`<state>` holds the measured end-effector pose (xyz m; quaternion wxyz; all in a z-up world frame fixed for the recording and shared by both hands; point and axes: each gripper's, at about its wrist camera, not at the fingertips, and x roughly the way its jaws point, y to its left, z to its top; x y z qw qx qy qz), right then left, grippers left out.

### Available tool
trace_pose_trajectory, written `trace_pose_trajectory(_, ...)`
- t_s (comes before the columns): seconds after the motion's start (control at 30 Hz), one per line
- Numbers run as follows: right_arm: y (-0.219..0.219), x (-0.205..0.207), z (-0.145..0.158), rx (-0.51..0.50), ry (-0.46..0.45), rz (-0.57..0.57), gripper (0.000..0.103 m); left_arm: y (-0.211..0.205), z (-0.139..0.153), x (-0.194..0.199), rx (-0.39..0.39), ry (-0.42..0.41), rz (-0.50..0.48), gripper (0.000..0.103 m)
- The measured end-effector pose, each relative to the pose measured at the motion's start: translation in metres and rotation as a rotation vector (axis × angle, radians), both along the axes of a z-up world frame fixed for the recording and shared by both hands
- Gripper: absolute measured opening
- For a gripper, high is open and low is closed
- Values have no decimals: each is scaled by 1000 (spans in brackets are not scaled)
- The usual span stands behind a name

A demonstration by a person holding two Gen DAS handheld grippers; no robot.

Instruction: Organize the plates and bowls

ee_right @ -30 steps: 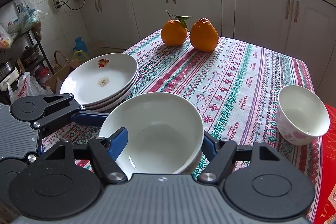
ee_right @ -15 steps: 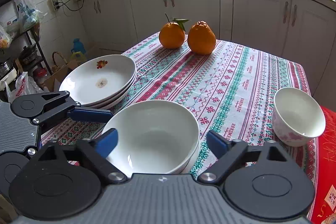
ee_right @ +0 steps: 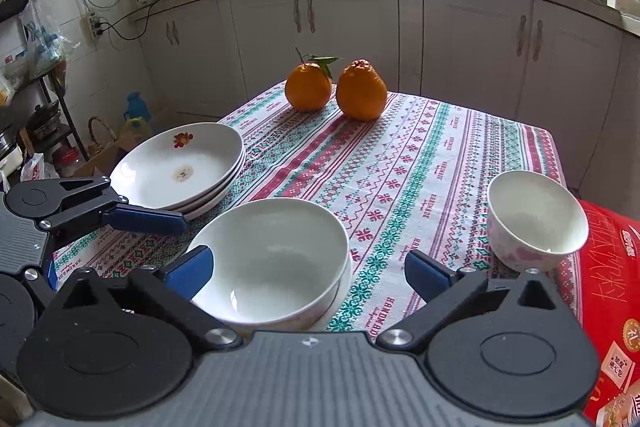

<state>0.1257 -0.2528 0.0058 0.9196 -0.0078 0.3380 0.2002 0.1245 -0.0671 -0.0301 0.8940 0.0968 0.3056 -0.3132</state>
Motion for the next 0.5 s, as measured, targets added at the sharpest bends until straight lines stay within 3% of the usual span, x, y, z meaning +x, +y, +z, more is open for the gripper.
trace_pose_trajectory(0.27, -32, -15, 2, -4, -46, -76, 103, -12, 13, 0, 78, -20, -66, 96)
trace_pose_trajectory(0.5, -63, -15, -11, -72, -58, -180, 103, -38, 28, 22, 109, -26, -140, 96)
